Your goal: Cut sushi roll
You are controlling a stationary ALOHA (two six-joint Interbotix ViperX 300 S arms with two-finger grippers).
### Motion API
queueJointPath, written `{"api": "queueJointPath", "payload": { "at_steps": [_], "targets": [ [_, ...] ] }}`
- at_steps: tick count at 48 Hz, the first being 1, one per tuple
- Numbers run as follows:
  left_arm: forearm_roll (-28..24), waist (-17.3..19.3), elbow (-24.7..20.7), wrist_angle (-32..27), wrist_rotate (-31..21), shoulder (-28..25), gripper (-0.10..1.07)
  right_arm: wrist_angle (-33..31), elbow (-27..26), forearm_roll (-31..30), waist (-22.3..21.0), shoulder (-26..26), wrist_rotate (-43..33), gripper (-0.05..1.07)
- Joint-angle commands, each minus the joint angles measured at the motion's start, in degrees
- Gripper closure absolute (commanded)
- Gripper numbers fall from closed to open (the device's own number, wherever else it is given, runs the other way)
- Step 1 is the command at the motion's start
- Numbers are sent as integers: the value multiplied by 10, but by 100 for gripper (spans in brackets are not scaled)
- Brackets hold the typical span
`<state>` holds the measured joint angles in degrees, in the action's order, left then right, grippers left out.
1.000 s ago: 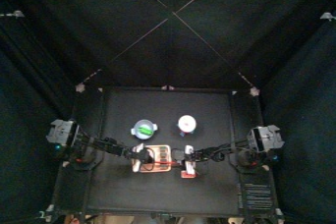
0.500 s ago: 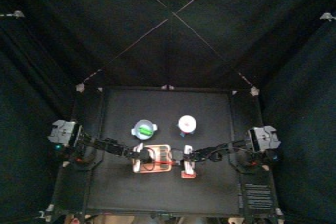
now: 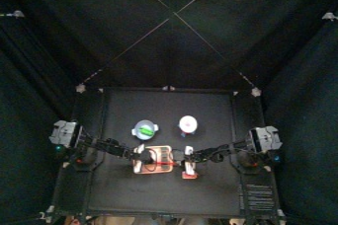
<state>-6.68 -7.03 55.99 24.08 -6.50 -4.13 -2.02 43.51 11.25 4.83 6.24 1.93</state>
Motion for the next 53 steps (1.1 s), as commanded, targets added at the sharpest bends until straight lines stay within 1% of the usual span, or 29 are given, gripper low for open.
{"api": "queueJointPath", "payload": {
  "at_steps": [1,12,33,42,53],
  "targets": [
    [0,-2,-9,-1,2,1,68,4,-10,1,-7,-6,2,67],
    [1,-1,-10,-1,3,12,68,2,-10,-2,-7,-11,3,67],
    [-2,-2,-10,2,4,68,68,3,-10,-32,-11,-83,4,67],
    [-3,-2,-10,2,4,69,68,4,-7,-36,-13,-100,4,67],
    [-1,-1,-11,8,4,69,68,4,-4,-36,-13,-100,4,67]
  ]
}}
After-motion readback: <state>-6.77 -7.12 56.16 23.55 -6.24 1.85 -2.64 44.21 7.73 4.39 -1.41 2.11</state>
